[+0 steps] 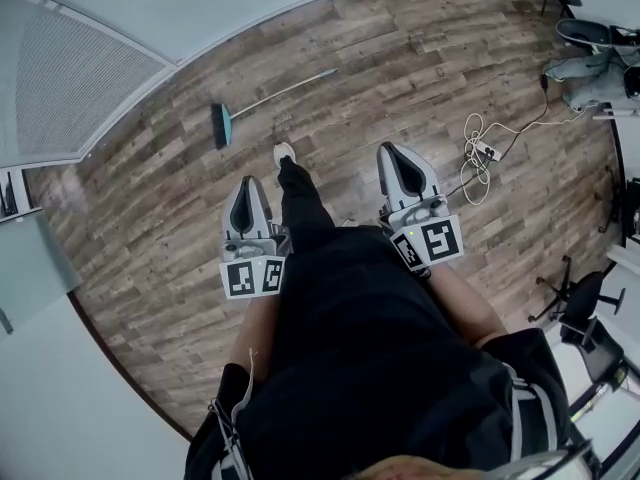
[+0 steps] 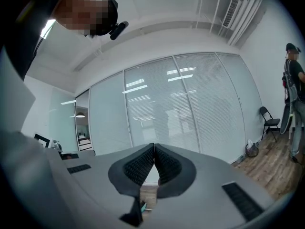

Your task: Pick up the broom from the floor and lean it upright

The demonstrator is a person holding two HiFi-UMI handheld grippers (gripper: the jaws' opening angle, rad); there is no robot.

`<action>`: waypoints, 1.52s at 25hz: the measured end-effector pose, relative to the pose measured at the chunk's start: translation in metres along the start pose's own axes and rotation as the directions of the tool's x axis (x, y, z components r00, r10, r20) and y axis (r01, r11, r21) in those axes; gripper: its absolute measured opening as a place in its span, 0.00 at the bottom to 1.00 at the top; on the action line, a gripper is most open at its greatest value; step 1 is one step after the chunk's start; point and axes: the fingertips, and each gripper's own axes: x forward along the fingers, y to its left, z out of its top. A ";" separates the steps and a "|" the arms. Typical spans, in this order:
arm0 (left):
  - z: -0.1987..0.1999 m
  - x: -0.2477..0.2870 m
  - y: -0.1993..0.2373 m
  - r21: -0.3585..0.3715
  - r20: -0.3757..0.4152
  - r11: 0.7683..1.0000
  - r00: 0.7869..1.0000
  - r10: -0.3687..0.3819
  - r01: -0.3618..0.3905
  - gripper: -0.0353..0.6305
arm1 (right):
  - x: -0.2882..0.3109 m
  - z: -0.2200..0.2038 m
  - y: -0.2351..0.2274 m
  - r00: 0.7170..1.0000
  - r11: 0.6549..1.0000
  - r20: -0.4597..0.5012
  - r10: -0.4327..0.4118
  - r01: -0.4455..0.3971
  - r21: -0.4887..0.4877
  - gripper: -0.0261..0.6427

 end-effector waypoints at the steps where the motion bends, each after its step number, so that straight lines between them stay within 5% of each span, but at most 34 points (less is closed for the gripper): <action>1: 0.002 0.016 0.011 0.002 -0.002 1.000 1.000 0.000 0.000 0.08 | 0.020 0.000 -0.003 1.000 1.000 -0.007 -0.001 0.001 0.004 0.07; 7: 0.009 0.098 0.083 -0.017 -0.068 1.000 0.997 0.022 -0.023 0.08 | 0.152 0.003 -0.011 0.999 0.990 -0.039 -0.025 0.030 0.136 0.07; 16: 0.024 0.197 0.188 -0.053 -0.092 0.998 0.995 0.036 -0.041 0.08 | 0.291 0.009 0.003 0.994 0.994 -0.106 0.000 0.011 0.107 0.07; 20: 0.022 0.229 0.206 -0.080 -0.132 0.996 0.991 0.028 -0.039 0.08 | 0.317 0.009 -0.012 0.993 0.995 -0.111 -0.027 0.038 0.096 0.07; 38: -0.020 0.323 0.218 0.014 -0.224 0.992 0.966 0.127 -0.127 0.08 | 0.406 0.014 -0.063 0.983 0.984 -0.099 0.157 -0.146 0.105 0.07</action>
